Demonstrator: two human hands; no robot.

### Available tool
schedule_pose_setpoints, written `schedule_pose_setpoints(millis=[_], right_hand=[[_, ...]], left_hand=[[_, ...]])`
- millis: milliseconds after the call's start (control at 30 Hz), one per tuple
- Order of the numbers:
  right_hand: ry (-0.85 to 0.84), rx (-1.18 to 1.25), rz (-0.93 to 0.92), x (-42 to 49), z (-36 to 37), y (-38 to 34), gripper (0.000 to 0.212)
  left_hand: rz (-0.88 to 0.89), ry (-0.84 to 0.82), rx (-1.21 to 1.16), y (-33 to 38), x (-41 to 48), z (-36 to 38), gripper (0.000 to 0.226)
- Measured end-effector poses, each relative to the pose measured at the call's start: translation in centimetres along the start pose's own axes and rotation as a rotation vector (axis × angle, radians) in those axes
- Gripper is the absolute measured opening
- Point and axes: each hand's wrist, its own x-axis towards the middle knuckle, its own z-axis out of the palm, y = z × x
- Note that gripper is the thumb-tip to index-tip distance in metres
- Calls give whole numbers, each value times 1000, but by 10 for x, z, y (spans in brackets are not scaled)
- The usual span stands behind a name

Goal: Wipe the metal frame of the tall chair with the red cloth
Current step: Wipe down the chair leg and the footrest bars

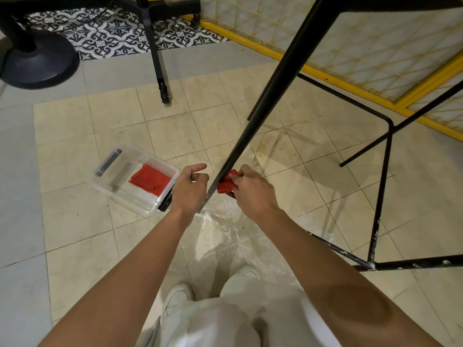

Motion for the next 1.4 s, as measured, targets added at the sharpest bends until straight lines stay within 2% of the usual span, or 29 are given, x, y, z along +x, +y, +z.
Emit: schedule_pose_setpoints(millis=[133,300,400,533,700,867,1000,1133,1267,1400], right_hand=[[-27,-57,-42,-3,6,-9,34],[-78,-175,-239,-9,-2,-3,44],[-3,-146,-160,-10,-3,-2,44],[-34,-140,-164,-11,3,-8,47],[-88,-229,-336,-6,-5,-1,43],[24,-114,-155,1,-9,6,39],[-7,-112,-184,-3,0,-2,42],[-67,-216,-352,-12,0,-1,44],[45,-140,-127,-5,-5,7,45],[16,-96,-143,6,-1,-3,37]], left_hand=[[-6,1,-6,-1,-1,-2,26],[-13,5,-13,-1,-2,-2,24],[-7,8,-13,-1,-1,-2,24],[-20,10,-5,-4,0,-2,26],[-26,-4,4,-5,-1,-2,27],[-42,-14,-6,-4,2,-5,26],[-44,-17,-8,-4,2,-8,26],[-35,-15,10,-4,1,-7,25],[-46,-26,3,-4,0,-5,24],[-45,-7,21,-5,2,-9,26]])
